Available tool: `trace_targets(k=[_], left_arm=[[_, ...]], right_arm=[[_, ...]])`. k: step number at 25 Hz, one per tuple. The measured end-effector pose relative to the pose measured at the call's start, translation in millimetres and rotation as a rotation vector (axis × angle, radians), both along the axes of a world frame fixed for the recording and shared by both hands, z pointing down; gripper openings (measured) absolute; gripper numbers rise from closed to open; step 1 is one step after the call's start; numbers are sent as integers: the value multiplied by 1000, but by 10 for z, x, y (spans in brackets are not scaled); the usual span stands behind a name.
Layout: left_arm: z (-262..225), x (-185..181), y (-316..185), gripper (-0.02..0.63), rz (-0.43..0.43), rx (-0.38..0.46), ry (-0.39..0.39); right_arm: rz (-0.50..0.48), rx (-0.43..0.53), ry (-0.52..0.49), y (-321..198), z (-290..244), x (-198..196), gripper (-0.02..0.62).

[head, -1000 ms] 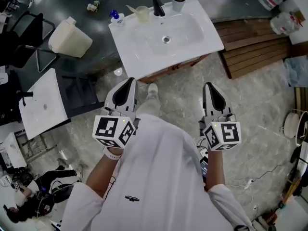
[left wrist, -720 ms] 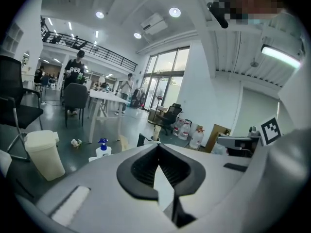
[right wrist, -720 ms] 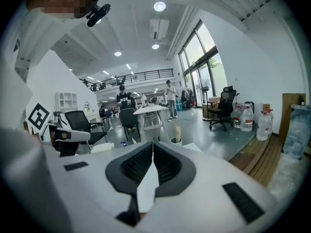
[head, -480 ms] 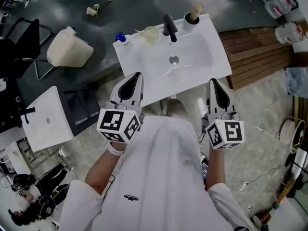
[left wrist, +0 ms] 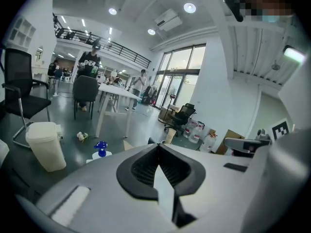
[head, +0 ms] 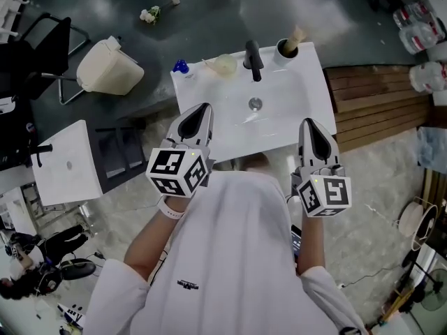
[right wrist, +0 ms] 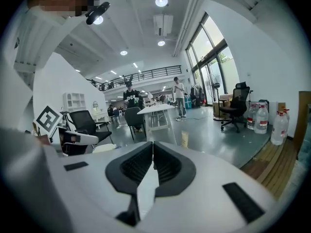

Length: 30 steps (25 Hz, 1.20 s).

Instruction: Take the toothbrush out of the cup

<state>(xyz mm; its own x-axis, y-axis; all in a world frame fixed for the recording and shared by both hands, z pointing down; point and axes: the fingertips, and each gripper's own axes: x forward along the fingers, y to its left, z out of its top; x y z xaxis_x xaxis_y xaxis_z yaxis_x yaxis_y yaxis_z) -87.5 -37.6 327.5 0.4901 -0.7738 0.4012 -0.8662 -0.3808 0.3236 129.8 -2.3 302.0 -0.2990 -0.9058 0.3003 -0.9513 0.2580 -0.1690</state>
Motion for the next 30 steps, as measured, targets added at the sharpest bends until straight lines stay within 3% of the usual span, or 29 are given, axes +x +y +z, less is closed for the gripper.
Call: trace_targets(k=[8, 11, 18, 30], left_arm=[[201, 138, -360, 9, -55, -56, 4], [300, 156, -499, 81, -86, -82, 12], [561, 91, -788, 117, -180, -140, 38], [1007, -19, -1159, 120, -266, -211, 29]], right_arm=[[-92, -18, -16, -377, 108, -87, 8], [-119, -46, -28, -486, 212, -118, 8], [-156, -99, -41, -723, 400, -142, 8], [-189, -147, -38, -1040, 587, -171, 8]])
